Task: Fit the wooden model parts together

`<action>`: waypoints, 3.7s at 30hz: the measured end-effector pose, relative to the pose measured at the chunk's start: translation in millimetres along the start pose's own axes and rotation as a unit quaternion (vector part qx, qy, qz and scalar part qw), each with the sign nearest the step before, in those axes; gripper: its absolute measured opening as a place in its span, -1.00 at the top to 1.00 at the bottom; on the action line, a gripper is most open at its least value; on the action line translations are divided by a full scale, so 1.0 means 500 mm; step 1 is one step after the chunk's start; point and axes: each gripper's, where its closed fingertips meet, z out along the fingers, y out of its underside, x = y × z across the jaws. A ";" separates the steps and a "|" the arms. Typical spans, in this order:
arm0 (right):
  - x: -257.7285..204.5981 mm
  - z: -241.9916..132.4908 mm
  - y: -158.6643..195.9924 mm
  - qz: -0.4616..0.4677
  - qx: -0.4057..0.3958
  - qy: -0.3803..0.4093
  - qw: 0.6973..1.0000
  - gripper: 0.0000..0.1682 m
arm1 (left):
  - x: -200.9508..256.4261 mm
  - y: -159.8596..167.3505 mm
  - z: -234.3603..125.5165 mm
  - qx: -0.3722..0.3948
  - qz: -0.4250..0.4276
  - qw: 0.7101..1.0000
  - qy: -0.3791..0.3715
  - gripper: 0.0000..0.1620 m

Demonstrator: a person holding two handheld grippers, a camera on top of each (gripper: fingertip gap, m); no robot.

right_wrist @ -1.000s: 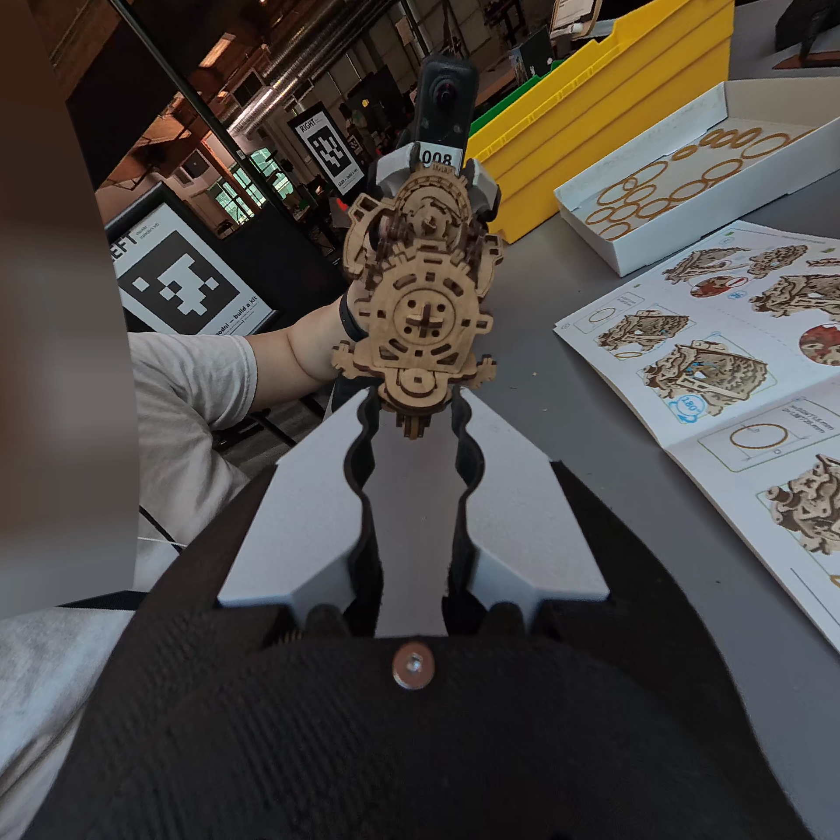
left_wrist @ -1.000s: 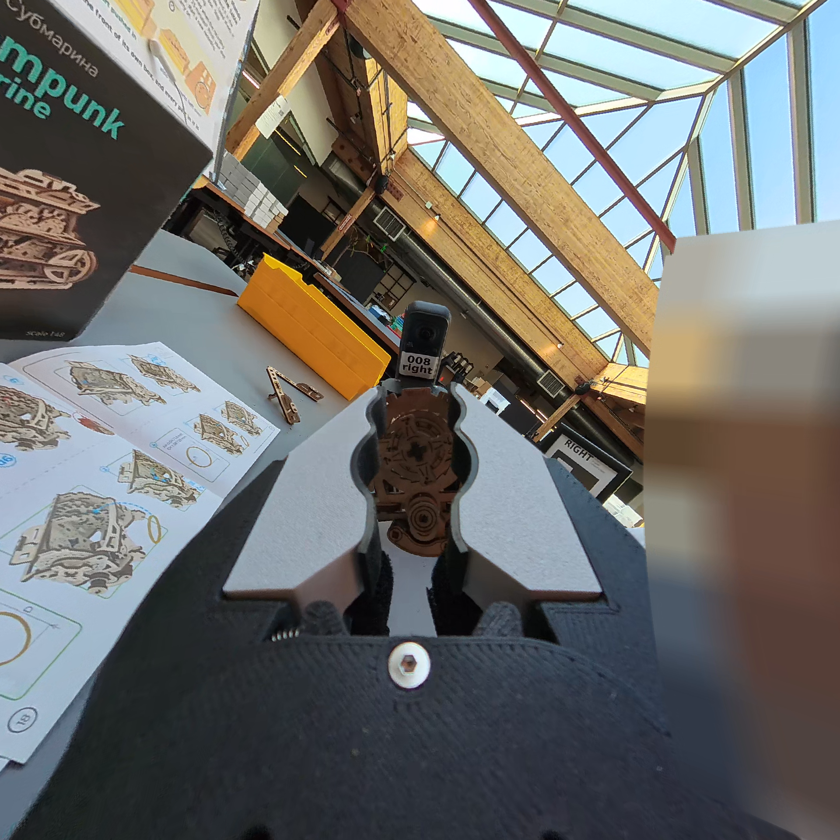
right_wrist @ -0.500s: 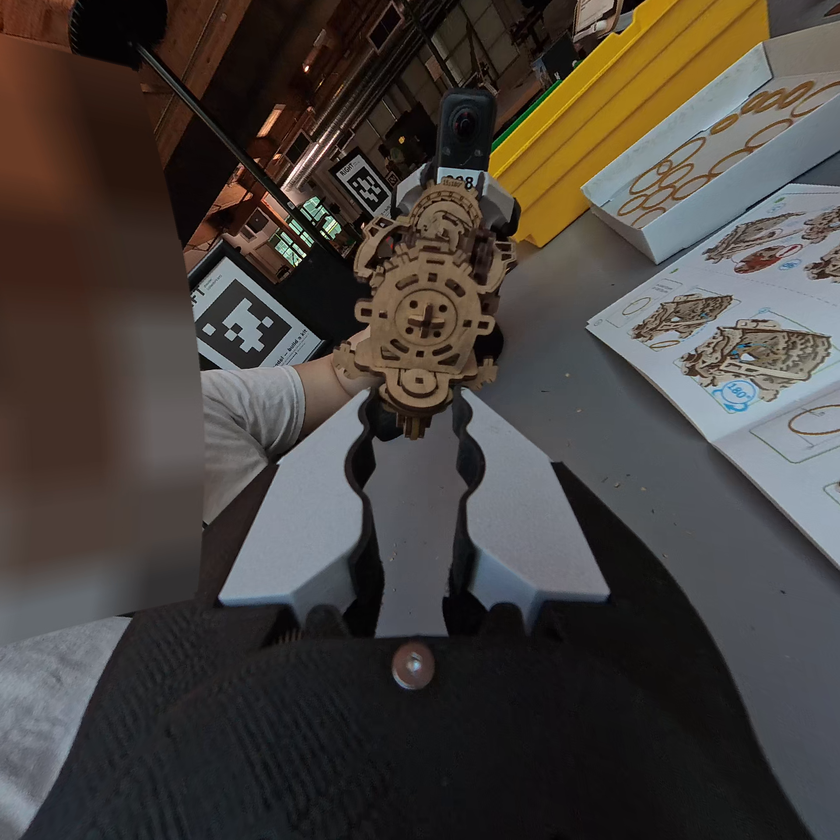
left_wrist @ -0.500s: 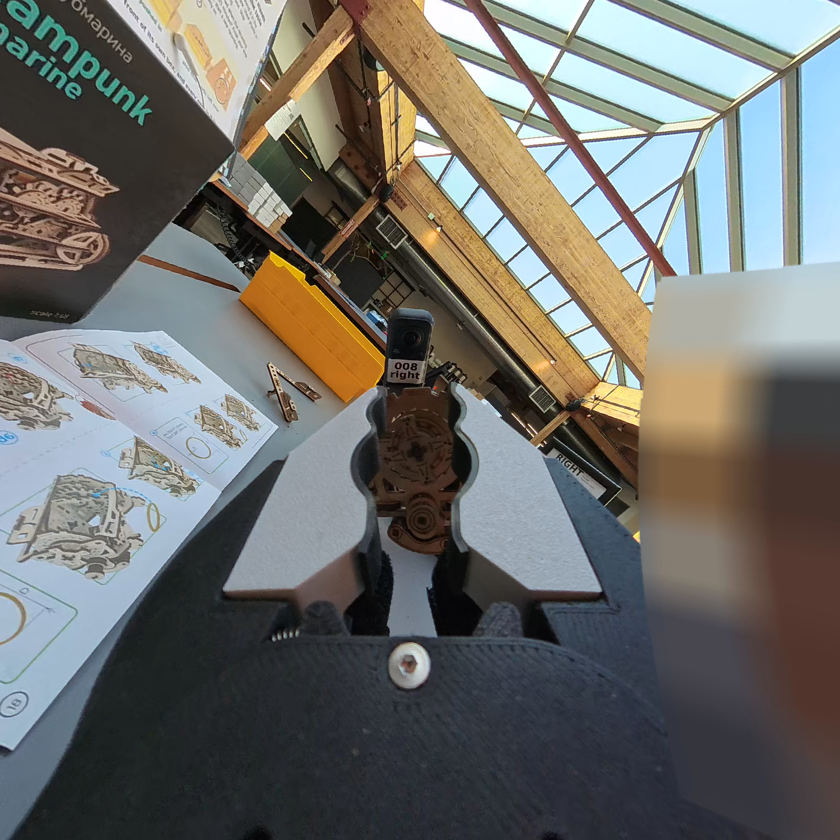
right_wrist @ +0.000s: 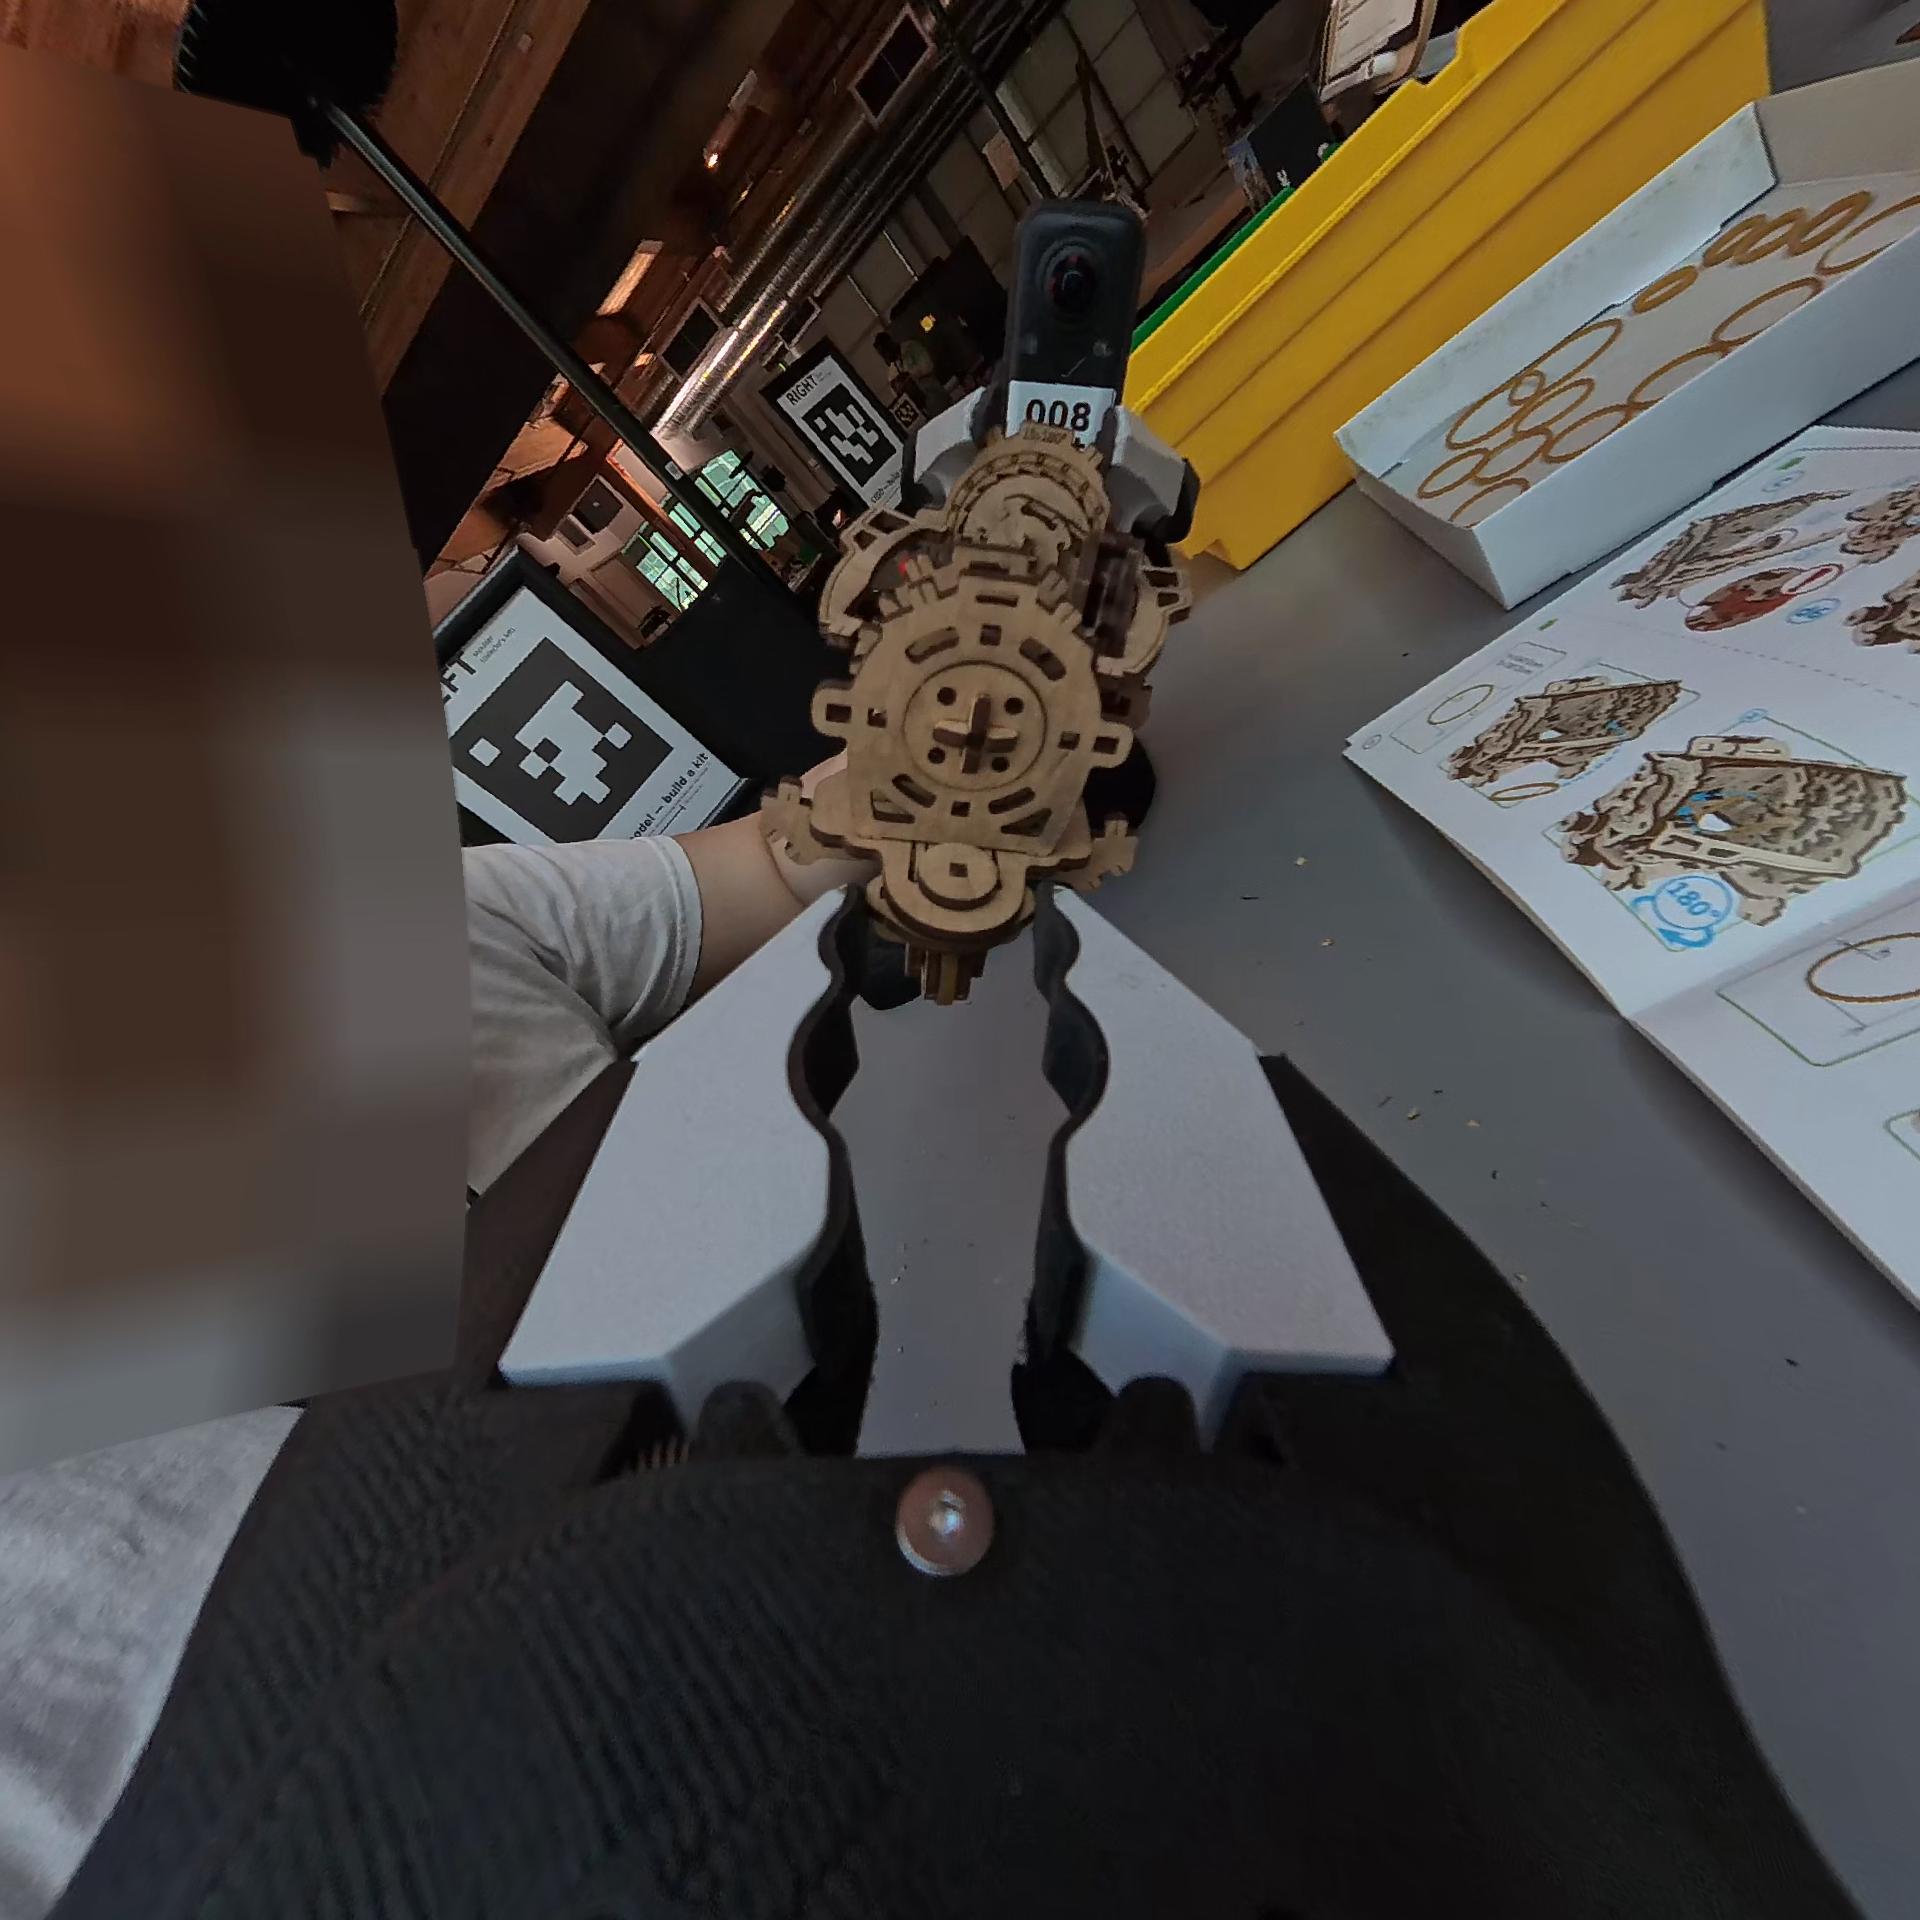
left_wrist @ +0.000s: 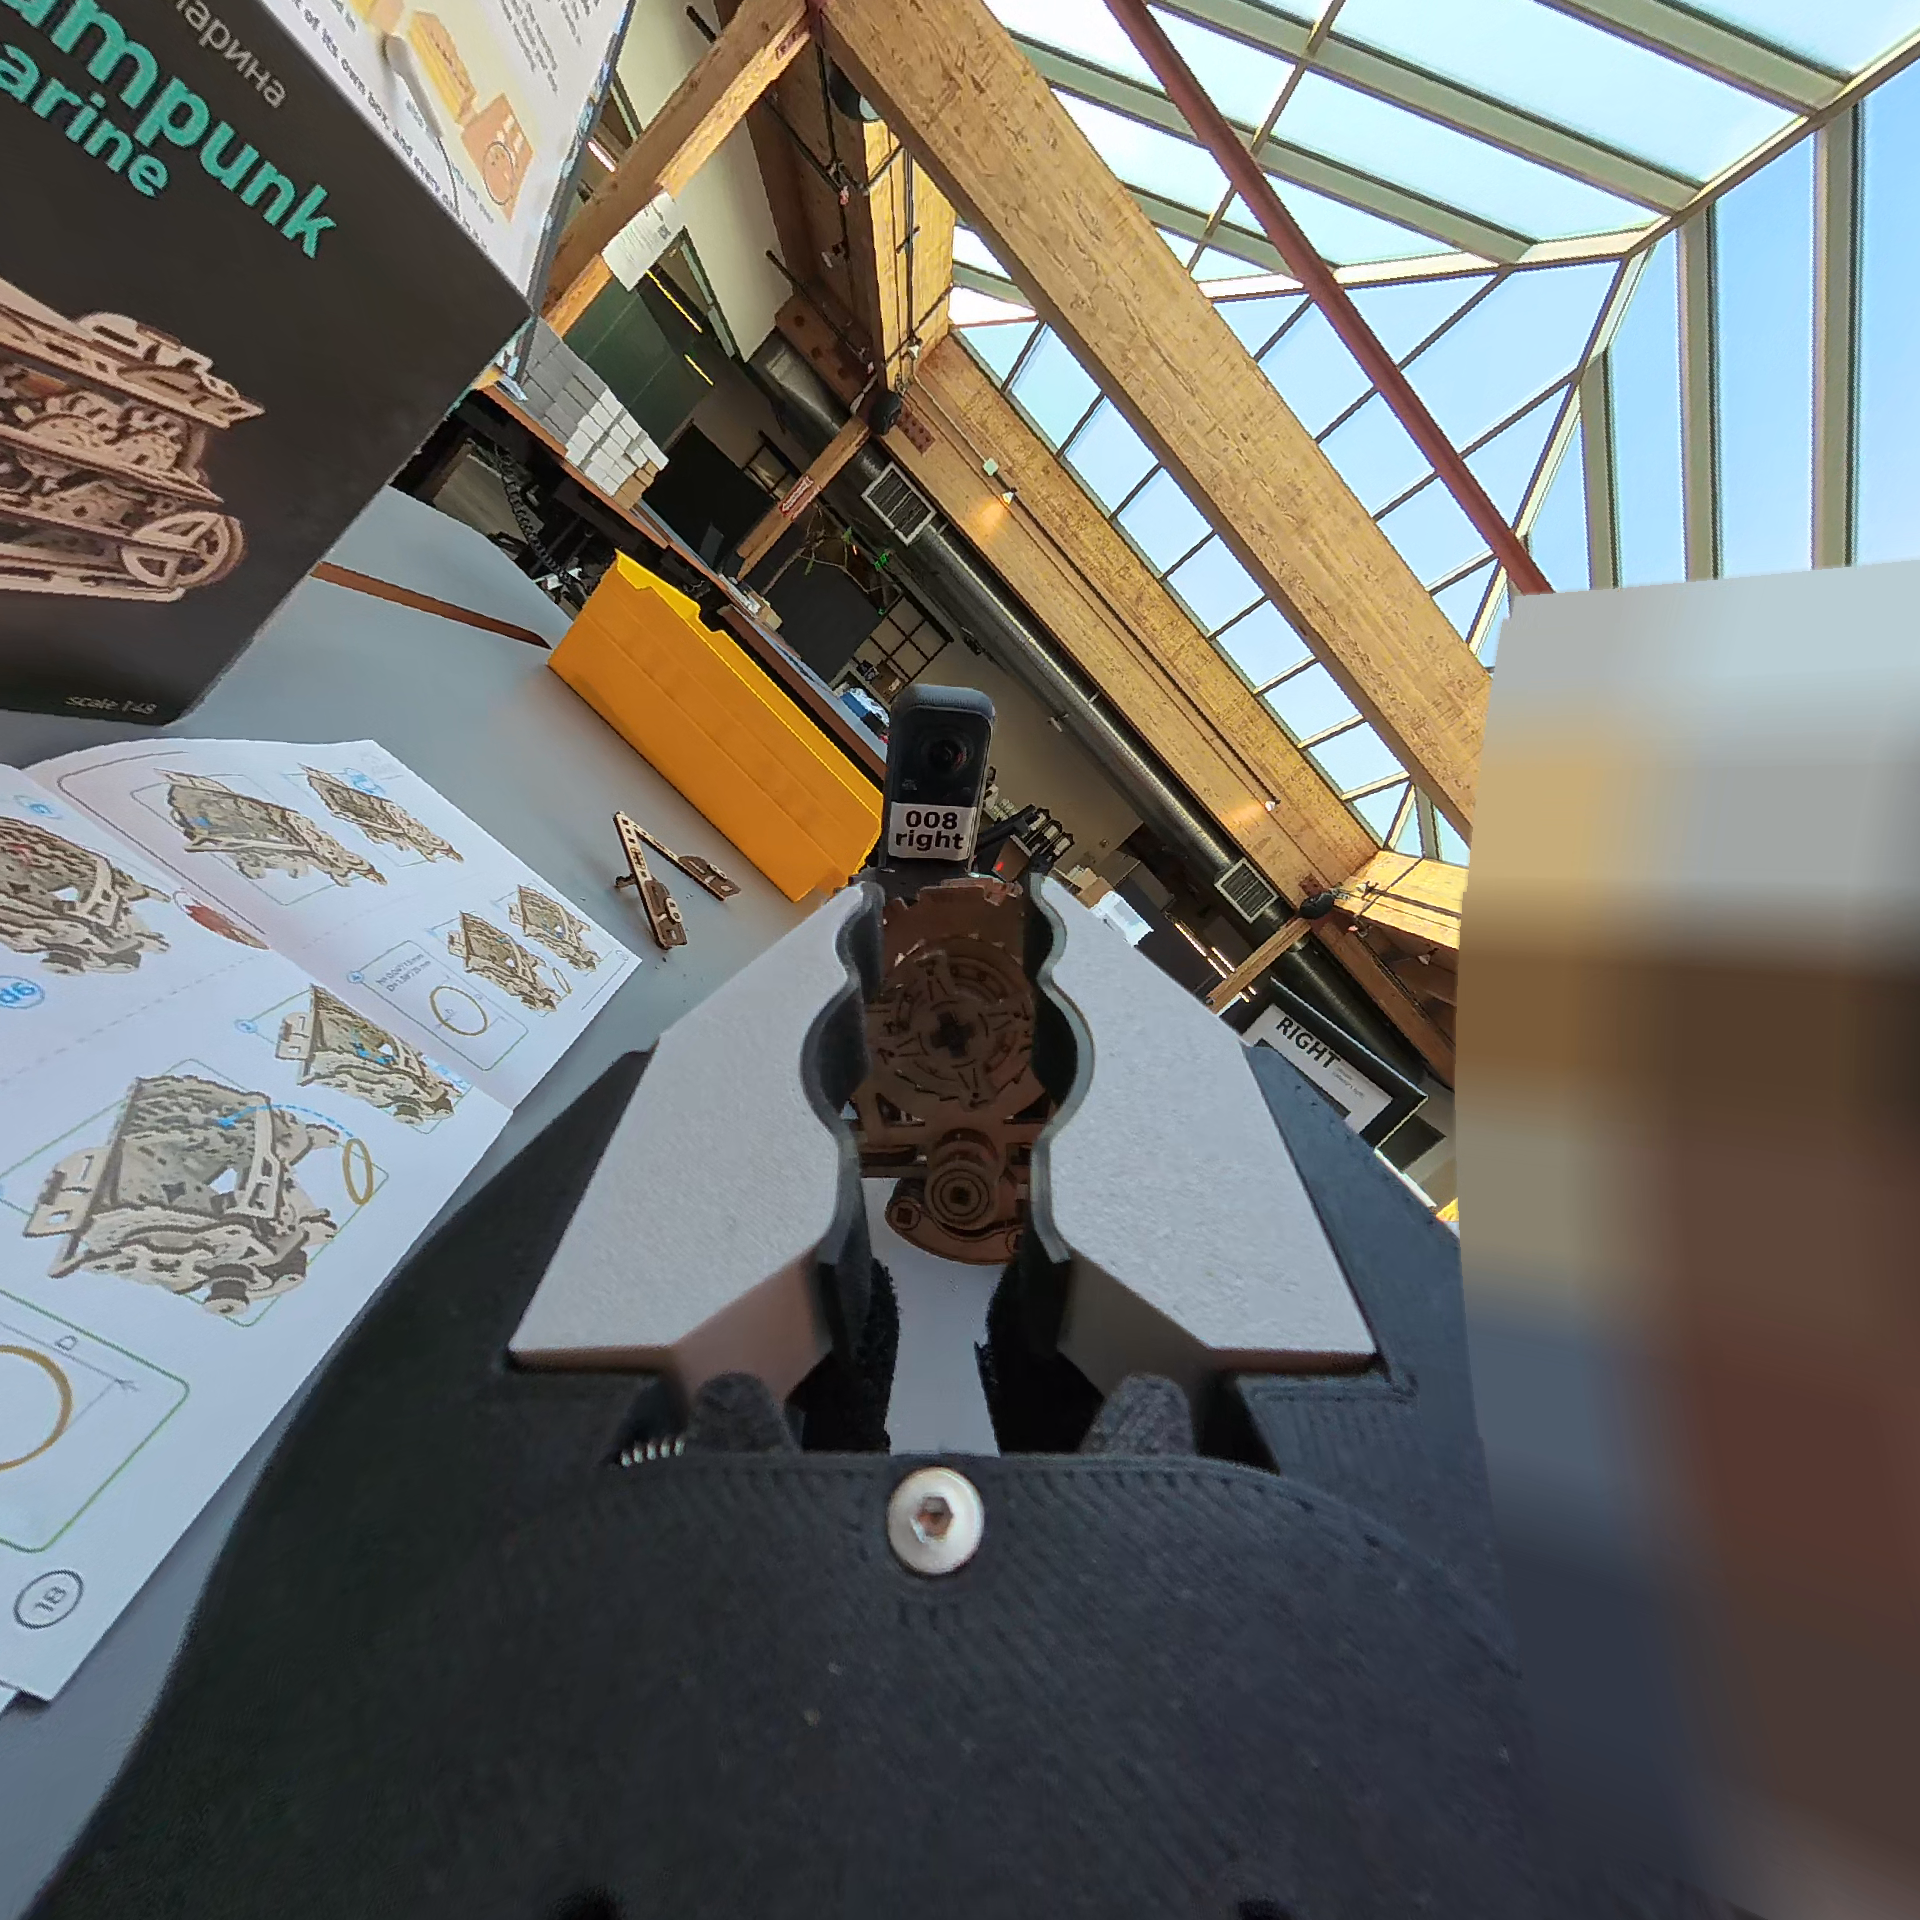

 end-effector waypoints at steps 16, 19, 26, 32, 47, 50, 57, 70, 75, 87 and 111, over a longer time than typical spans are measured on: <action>-0.005 -0.005 -0.002 0.021 0.006 -0.017 1.000 0.64 | 0.012 0.004 0.002 -0.021 0.028 0.999 0.009 0.70; -0.001 -0.006 -0.002 0.021 0.007 -0.011 1.000 0.64 | 0.013 0.005 0.003 -0.022 0.037 0.999 0.003 0.70; 0.006 -0.008 -0.008 0.017 0.017 0.001 1.000 0.64 | 0.013 0.005 0.003 -0.025 0.057 0.998 -0.006 0.71; 0.011 -0.005 -0.004 -0.003 0.008 0.023 1.000 0.64 | 0.008 0.003 0.003 -0.019 0.051 0.998 -0.013 0.71; 0.023 0.006 0.005 -0.055 -0.016 0.084 0.995 0.63 | -0.003 0.000 0.002 -0.002 0.074 0.996 -0.056 0.70; 0.025 0.006 0.001 -0.051 -0.009 0.088 0.995 0.64 | -0.005 -0.003 0.000 0.003 0.070 0.996 -0.060 0.70; 0.029 0.004 0.001 -0.079 -0.017 0.112 0.990 0.63 | -0.005 -0.002 0.000 0.010 0.064 0.996 -0.065 0.71; 0.035 0.007 0.010 -0.076 -0.030 0.113 0.990 0.63 | -0.002 0.001 0.003 0.009 0.072 0.995 -0.062 0.71; 0.032 0.009 0.009 -0.076 -0.027 0.108 0.991 0.63 | -0.002 -0.001 0.002 0.007 0.106 0.991 -0.077 0.71; 0.039 0.009 0.018 -0.043 -0.032 0.097 0.994 0.63 | -0.008 -0.002 0.000 0.017 0.081 0.994 -0.070 0.71; 0.058 0.023 0.041 -0.089 -0.044 0.099 0.990 0.63 | -0.007 -0.003 -0.012 -0.023 0.112 0.993 -0.009 0.70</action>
